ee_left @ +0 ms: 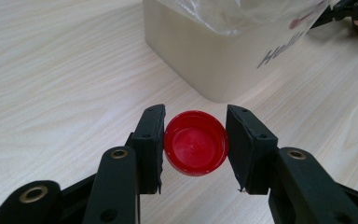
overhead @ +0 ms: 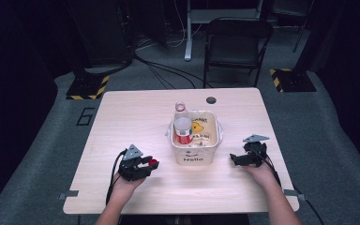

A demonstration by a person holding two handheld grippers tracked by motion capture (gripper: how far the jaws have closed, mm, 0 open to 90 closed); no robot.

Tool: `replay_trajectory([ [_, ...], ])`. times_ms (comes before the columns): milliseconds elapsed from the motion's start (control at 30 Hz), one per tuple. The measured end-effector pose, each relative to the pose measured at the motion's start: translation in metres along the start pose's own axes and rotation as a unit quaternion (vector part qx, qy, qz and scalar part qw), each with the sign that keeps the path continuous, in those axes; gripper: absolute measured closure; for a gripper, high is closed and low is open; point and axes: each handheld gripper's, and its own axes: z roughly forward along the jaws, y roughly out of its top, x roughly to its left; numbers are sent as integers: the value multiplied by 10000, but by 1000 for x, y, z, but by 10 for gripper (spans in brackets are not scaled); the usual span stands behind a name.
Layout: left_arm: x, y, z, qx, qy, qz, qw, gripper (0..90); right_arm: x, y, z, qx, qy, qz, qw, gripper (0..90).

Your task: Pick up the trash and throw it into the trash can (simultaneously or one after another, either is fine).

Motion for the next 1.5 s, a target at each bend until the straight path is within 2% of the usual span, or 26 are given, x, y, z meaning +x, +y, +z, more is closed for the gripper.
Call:
replay_trajectory([
  [500, -1, 34, -23, -229, -116, 27, 9997, 580, 0, 0, 0, 0, 2, -18, 10000, 0],
  [733, -2, 46, -30, -183, -105, 129, 9997, 580, 0, 0, 0, -1, -1, 6, 10000, 0],
  [1133, -7, 76, -43, -267, -153, 260, 9992, 581, 0, 0, 0, -6, -1, 38, 10000, 0],
  [1500, -10, 96, -48, -263, -136, 389, 9988, 581, 0, 1, 0, -6, 2, 29, 10000, 0],
])
